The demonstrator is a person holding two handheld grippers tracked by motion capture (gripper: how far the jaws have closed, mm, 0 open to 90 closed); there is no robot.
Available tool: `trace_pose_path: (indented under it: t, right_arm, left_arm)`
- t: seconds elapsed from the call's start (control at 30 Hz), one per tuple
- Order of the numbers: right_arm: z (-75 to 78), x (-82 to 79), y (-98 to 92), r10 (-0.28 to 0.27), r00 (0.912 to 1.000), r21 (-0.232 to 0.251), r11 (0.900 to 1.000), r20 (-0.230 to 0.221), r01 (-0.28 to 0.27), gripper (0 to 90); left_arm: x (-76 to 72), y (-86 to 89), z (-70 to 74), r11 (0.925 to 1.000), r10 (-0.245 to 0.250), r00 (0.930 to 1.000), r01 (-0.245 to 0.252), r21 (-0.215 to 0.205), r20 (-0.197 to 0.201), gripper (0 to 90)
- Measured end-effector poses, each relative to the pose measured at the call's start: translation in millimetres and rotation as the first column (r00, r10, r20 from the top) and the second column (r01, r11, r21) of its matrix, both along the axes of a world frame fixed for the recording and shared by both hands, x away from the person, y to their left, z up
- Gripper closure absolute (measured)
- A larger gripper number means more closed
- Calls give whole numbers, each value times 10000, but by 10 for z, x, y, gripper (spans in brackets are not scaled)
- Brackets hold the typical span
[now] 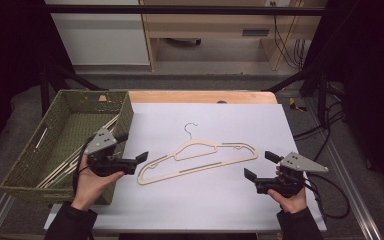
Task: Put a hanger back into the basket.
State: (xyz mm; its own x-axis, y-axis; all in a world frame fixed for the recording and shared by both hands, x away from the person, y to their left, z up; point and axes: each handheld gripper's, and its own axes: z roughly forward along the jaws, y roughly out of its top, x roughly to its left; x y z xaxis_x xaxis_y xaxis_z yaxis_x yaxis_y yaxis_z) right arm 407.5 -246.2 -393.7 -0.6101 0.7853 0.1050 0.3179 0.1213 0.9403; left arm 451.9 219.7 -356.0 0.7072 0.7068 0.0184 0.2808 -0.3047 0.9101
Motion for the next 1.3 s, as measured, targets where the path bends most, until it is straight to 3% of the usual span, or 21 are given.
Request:
trace_pose_path:
  t: [0.33,0.5,0.6,0.67,0.93,1.0,1.07,1.3]
  right_arm:
    - [-7,-2,8,42,10000,-31,10000,-36,-42,50]
    - [-8,-7,5,114,9999,-87,9999,-1,-114,50]
    - [-4,-16,5,117,9999,-32,9999,-14,-117,51]
    - [-4,-19,4,132,9999,-16,9999,-23,-132,51]
    - [-16,-15,20,190,9998,-49,9998,-47,-191,52]
    - [-20,-11,23,226,9997,-80,9997,-33,-226,52]
    - [-23,-11,29,219,9997,-64,9997,-62,-219,52]
    - [-22,-13,30,247,9997,-51,9997,-60,-247,52]
  left_arm:
    - [302,-351,-395,9969,-213,9916,307,724,-1272,123]
    - [469,-488,-587,9902,-158,9843,398,1340,-1760,189]
    - [581,-539,-714,9828,-106,9752,509,1774,-2213,256]
    - [650,-552,-793,9730,28,9698,536,2243,-2439,293]
    - [797,-547,-1004,9568,247,9421,746,2810,-3343,475]
    - [807,-556,-1035,9483,318,9425,767,3080,-3326,514]
    - [830,-548,-1055,9444,332,9366,848,3175,-3488,543]
    - [858,-545,-1088,9401,382,9376,836,3304,-3457,614]
